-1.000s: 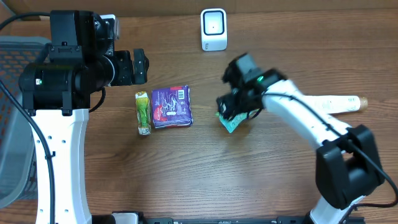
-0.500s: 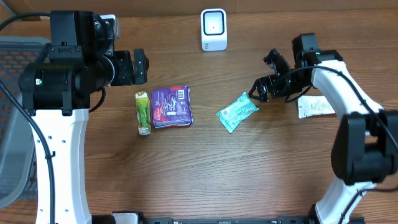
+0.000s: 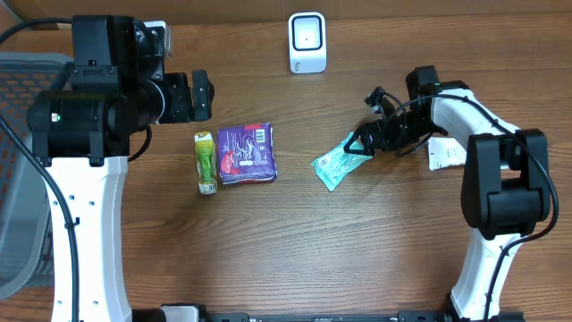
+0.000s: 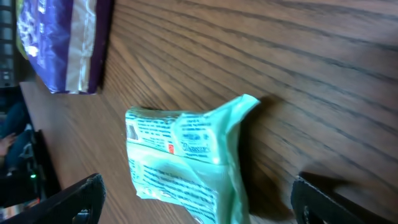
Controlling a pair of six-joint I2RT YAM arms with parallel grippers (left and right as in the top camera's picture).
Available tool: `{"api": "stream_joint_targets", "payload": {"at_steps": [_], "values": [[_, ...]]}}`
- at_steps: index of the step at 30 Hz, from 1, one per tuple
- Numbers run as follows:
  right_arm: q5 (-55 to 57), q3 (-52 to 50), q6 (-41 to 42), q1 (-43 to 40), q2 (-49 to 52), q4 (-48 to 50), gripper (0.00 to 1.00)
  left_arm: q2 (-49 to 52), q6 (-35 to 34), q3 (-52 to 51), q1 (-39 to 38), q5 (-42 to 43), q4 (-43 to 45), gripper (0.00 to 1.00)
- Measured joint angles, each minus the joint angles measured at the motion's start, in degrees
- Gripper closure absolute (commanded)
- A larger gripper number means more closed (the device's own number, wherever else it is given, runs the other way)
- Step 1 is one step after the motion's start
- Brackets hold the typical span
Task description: Scan the item barcode
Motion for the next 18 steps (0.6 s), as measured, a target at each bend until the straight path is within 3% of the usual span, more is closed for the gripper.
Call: {"api": "stream_joint_targets", "payload": {"at_steps": [5, 12, 18], "values": [[-1.81, 0.17, 0.04, 1.62, 1.2, -0.04, 0.18, 0.0, 0.0, 0.0, 0.0, 0.0, 0.0, 0.0], [-2.29, 0.11, 0.63, 3.67, 2.34, 0.09, 0.4, 0.0, 0.0, 0.0, 0.0, -0.02, 0.0, 0.0], [-0.57, -0.94, 5.18, 5.01, 2.43, 3.26, 0.53, 0.0, 0.0, 0.0, 0.0, -0.02, 0.0, 0.0]]}}
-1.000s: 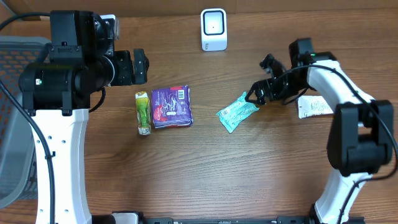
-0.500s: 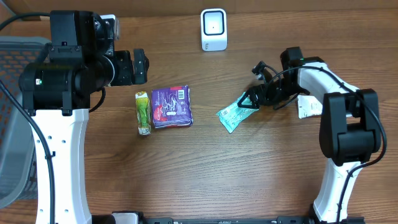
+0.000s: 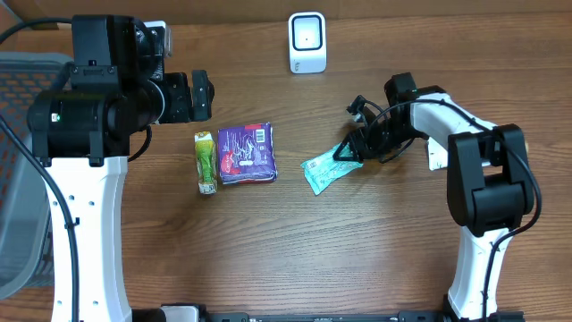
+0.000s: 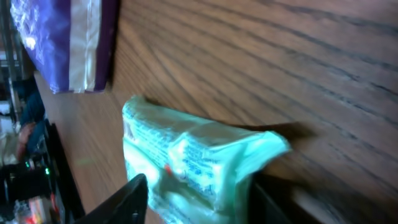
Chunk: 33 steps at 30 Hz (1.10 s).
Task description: Scan the item barcode
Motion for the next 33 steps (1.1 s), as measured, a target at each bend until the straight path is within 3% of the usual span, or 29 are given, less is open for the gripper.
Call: {"api": "stream_joint_targets", "payload": {"at_steps": [2, 4, 11, 26, 33], "values": [[0.04, -0.7, 2.14, 0.66, -0.13, 2.01, 0.62, 0.0, 0.0, 0.0, 0.0, 0.02, 0.0, 0.01], [0.79, -1.66, 4.2, 1.42, -0.44, 4.59, 0.77, 0.0, -0.02, 0.0, 0.0, 0.0, 0.0, 0.0], [1.81, -3.15, 11.04, 2.73, -0.76, 6.97, 0.96, 0.0, -0.02, 0.0, 0.0, 0.02, 0.0, 0.0], [1.07, -1.73, 12.7, -2.38, -1.88, -1.03, 0.96, 0.0, 0.0, 0.0, 0.0, 0.0, 0.0, 0.0], [5.64, -1.64, 12.87, -2.25, -17.68, -0.48, 0.96, 0.0, 0.0, 0.0, 0.0, 0.0, 0.02, 0.0]]}}
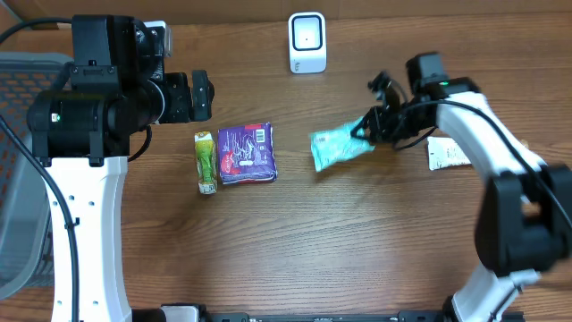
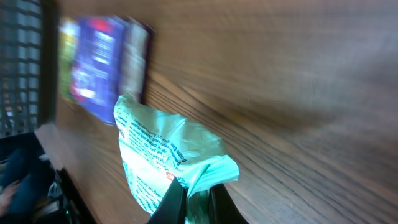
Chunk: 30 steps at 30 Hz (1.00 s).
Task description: Scan the item barcode
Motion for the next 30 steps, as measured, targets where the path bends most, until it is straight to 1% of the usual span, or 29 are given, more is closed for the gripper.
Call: {"api": "stream_joint_targets", "payload": {"at_steps": [2, 6, 14, 25, 30], "values": [[0.02, 0.22, 0.44, 0.02, -4.37, 0.55, 0.96, 0.0, 0.0, 0.0, 0.0, 0.0, -0.02, 0.0], [-0.07, 0.52, 3.82, -0.13, -11.45, 0.74, 0.96, 0.0, 0.0, 0.0, 0.0, 0.02, -0.02, 0.0], [1.9, 0.52, 6.16, -0.55, -17.68, -0.92, 0.96, 0.0, -0.02, 0.0, 0.0, 0.0, -0.02, 0.0], [3.43, 0.52, 7.02, -0.55, -19.08, -1.92, 0.96, 0.0, 0.0, 0.0, 0.0, 0.02, -0.02, 0.0], [9.46, 0.57, 10.47, -0.55, -19.08, -4.68, 0.97, 0.0, -0.02, 0.0, 0.0, 0.02, -0.02, 0.0]]}}
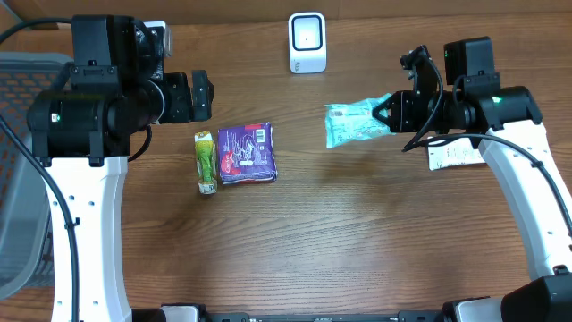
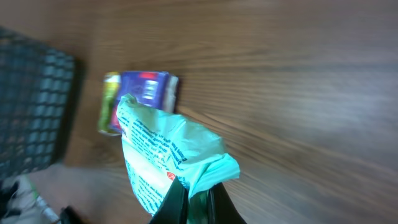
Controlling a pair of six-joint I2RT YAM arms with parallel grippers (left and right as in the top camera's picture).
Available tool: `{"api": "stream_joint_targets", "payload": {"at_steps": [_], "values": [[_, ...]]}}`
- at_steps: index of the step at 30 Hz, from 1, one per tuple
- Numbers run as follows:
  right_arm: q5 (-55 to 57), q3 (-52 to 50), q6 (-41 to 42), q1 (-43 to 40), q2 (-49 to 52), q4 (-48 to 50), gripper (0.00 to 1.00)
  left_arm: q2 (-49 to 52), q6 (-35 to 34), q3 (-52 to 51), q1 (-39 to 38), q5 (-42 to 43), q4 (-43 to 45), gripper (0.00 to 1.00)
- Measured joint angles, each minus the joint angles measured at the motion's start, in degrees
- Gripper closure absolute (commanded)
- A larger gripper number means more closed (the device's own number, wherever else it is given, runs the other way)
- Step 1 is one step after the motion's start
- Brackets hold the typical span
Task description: Scan the item barcode
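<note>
My right gripper (image 1: pixel 386 116) is shut on one end of a mint-green packet (image 1: pixel 356 123), which hangs in the air above the table, a little right of and nearer than the white scanner (image 1: pixel 307 42) at the far edge. In the right wrist view the packet (image 2: pixel 165 155) fills the lower middle, pinched between the two dark fingers (image 2: pixel 175 202), its printed side toward the camera. My left gripper (image 1: pixel 202 95) stays high at the left, beyond the other items; its jaws cannot be made out.
A purple packet (image 1: pixel 247 153) and a small green-and-yellow packet (image 1: pixel 206 162) lie side by side left of centre. A white label or card (image 1: pixel 454 156) lies under my right arm. A grey mesh basket (image 1: pixel 20 170) stands at the left edge.
My right gripper, holding the green packet, has moved up and to the right, away from the table. The packet now sits higher and nearer the scanner's side. The left arm is unchanged.
First my right gripper stood open around the green packet lying on the table. Then it was closer in on the packet, which had slid left. Then it was shut on the packet's end and lifted it; now it holds it higher.
</note>
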Motion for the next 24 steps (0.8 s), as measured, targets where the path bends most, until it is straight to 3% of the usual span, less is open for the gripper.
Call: {"api": "stream_joint_targets", "payload": {"at_steps": [4, 12, 18, 24], "values": [[6.45, 4.39, 2.14, 0.0, 0.5, -4.92, 0.96, 0.0, 0.02, 0.0, 0.0, -0.02, 0.0, 0.0], [23.74, 27.06, 4.59, 3.61, 6.01, -6.34, 0.96, 0.0, 0.02, 0.0, 0.0, -0.02, 0.0, 0.0], [48.74, 30.62, 3.15, 13.99, 14.01, 6.8, 0.96, 0.0, 0.02, 0.0, 0.0, -0.02, -0.02, 0.0], [68.35, 30.58, -8.17, 21.7, 26.75, 26.25, 0.96, 0.0, 0.0, 0.0, 0.0, -0.02, 0.0, 0.01]]}}
